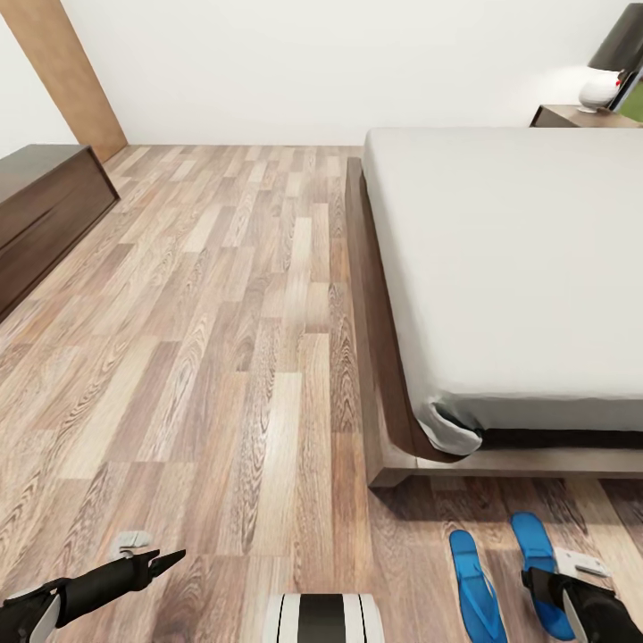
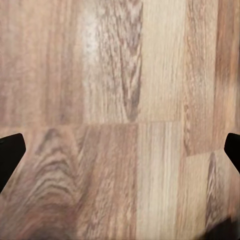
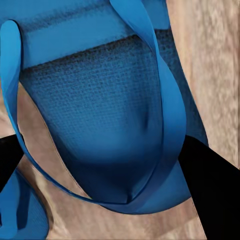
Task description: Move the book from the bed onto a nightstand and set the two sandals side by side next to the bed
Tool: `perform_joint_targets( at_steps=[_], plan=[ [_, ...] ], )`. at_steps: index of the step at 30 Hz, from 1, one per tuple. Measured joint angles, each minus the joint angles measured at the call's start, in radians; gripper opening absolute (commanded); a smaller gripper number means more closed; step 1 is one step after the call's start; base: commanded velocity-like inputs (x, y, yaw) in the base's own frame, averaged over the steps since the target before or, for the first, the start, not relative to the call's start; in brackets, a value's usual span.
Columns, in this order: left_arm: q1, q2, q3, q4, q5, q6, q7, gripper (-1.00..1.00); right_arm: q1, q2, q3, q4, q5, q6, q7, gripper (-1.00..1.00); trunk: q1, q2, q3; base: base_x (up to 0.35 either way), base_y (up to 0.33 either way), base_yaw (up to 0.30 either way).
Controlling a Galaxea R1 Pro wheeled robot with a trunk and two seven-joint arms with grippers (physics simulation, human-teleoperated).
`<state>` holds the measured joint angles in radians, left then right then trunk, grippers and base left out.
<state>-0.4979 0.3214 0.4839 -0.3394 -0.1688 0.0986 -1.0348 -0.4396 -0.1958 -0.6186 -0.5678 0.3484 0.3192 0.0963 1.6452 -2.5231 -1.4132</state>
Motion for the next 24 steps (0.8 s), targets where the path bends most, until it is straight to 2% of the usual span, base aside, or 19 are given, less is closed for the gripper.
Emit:
perform_joint_targets(
  at_steps=[24],
  plan=[
    [0.0, 0.0, 0.0, 0.0, 0.0, 0.0, 0.0, 1.0, 0.0, 0.0, 0.002, 0.001, 0.0, -0.001, 0.0, -1.0, 0.01, -0.005, -0.089, 0.0, 0.0, 0.0]
  ],
)
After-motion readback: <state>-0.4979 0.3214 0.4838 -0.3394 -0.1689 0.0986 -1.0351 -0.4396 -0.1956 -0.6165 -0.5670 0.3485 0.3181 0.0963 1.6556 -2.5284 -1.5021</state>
